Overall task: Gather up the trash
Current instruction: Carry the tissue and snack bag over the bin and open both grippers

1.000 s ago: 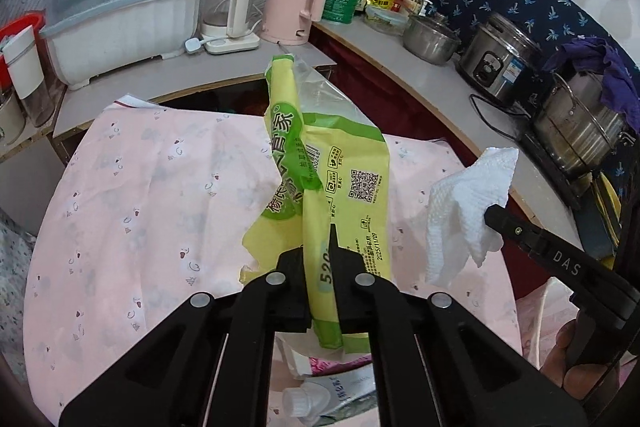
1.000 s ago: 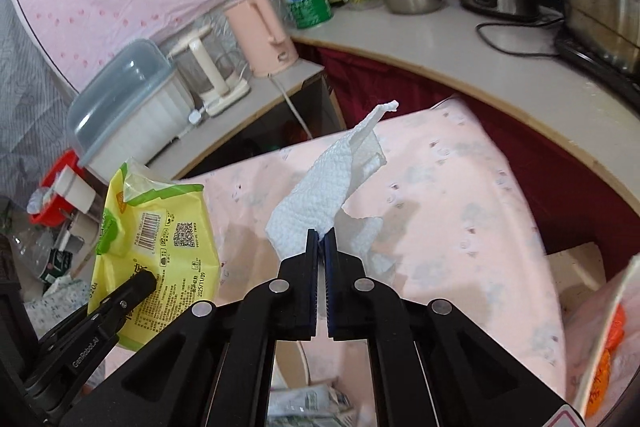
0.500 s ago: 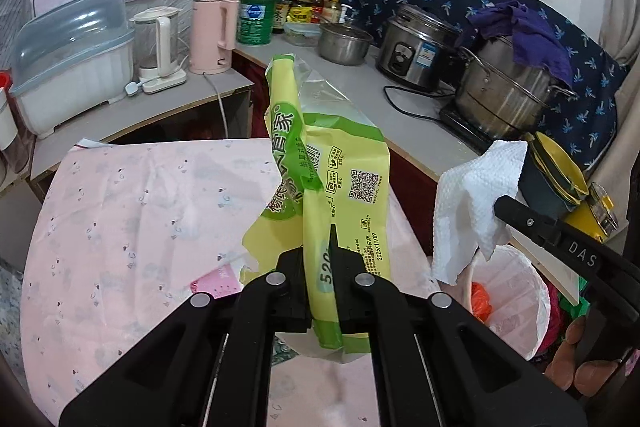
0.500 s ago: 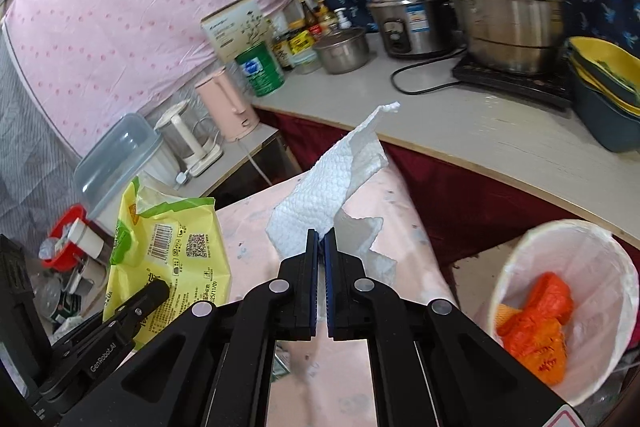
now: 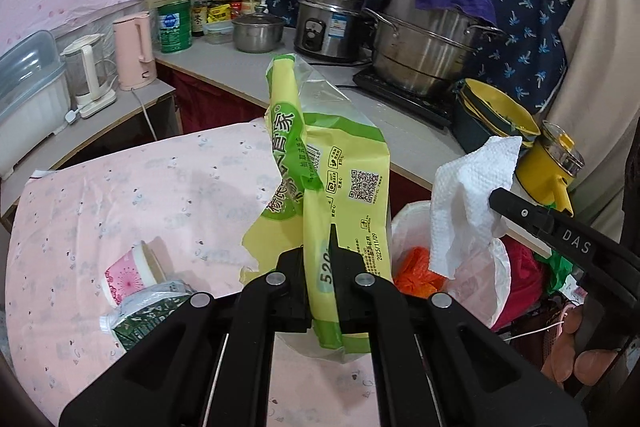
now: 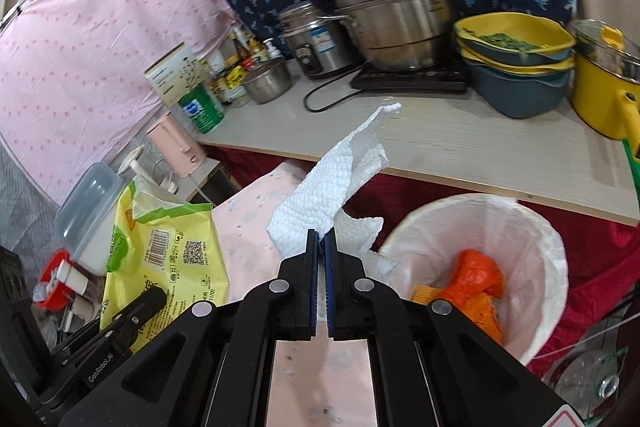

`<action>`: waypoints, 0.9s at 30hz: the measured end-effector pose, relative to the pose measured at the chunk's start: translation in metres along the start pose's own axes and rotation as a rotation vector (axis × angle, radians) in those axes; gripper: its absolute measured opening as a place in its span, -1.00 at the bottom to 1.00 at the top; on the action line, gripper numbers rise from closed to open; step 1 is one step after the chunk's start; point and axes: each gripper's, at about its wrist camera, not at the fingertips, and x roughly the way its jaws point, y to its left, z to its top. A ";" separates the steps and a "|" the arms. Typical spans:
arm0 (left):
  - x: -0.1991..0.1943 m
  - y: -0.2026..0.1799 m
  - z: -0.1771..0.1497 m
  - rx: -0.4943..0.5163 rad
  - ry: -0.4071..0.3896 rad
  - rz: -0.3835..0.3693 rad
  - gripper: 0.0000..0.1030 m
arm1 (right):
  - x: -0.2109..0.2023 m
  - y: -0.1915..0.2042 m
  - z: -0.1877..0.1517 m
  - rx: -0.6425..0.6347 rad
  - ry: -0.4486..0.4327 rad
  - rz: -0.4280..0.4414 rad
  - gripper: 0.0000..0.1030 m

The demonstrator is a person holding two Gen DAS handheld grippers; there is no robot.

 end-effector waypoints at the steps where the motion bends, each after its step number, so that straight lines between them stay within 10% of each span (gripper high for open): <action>1: 0.002 -0.008 -0.001 0.011 0.005 -0.008 -0.92 | -0.003 -0.008 -0.001 0.011 -0.003 -0.008 -0.94; 27: 0.060 -0.122 -0.026 0.181 0.125 -0.099 -0.91 | -0.015 -0.128 -0.025 0.186 -0.007 -0.105 -0.94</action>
